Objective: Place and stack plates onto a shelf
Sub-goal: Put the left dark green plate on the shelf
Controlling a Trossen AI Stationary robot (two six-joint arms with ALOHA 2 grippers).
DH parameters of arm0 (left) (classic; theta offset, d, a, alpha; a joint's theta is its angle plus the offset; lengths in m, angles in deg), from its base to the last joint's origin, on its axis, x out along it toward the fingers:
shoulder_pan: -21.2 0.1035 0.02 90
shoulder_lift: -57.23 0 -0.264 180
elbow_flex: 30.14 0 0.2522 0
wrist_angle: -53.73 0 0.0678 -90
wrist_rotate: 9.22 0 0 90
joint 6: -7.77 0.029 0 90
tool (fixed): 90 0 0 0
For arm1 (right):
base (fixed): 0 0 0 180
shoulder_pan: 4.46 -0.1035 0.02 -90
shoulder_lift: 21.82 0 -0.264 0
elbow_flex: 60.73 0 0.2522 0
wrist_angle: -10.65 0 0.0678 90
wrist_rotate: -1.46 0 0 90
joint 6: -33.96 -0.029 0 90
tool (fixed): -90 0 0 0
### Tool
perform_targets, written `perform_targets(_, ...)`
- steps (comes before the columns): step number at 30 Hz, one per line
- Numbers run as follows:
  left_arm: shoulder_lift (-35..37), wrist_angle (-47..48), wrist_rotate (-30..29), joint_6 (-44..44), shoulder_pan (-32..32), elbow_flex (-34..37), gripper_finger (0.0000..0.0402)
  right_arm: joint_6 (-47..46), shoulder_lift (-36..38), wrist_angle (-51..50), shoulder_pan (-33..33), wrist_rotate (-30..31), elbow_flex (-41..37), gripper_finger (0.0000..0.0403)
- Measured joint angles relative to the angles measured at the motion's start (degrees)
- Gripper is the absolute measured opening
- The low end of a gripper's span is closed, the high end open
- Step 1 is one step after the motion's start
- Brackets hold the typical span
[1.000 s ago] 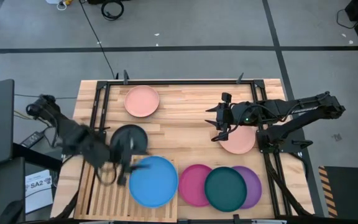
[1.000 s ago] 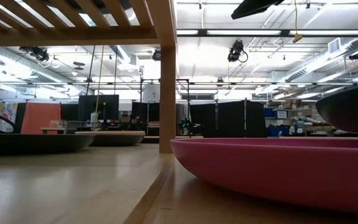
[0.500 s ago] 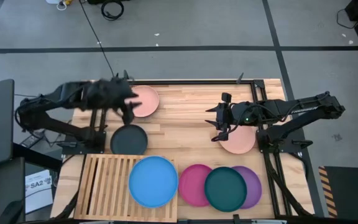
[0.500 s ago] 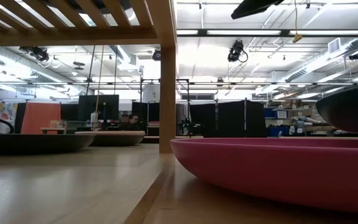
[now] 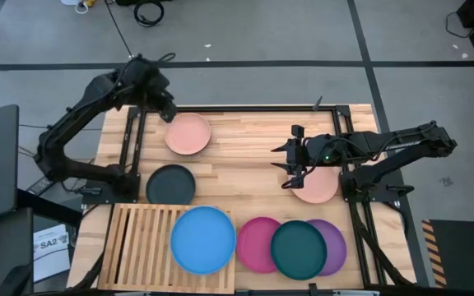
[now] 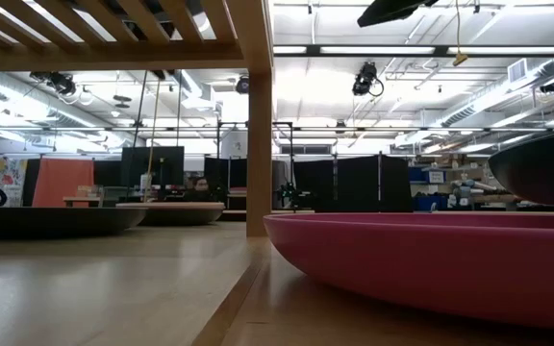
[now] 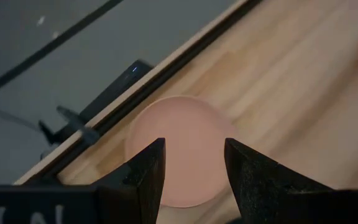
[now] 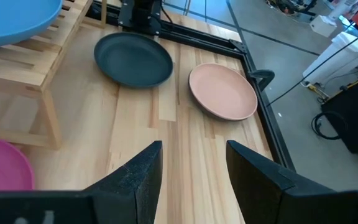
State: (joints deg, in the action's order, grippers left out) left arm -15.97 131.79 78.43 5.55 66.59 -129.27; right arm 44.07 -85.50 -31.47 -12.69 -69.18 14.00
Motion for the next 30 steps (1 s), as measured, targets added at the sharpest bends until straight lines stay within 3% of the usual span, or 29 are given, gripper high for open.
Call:
perform_targets(12, -16.0, 0.0, 0.1, 3.0, 15.9, 0.0, 0.0171, 0.1, 0.0, 0.0, 0.0, 0.0, 0.0, 0.0183)
perform_targets(15, -19.7, 0.6, 3.1, 2.9, 18.1, 0.0, 0.0171, 0.1, 0.0, 0.0, 0.0, 0.0, 0.0, 0.0183)
perform_targets(21, -24.5, 5.0, 13.7, 3.0, 20.2, 0.1, 0.0171, 0.1, 0.0, 0.0, 0.0, 0.0, 0.0, 0.0183)
perform_targets(30, -24.7, 15.1, 14.1, 3.1, 20.3, 0.1, 0.0171, 0.1, 0.0, 0.0, 0.0, 0.0, 0.0, 0.0183)
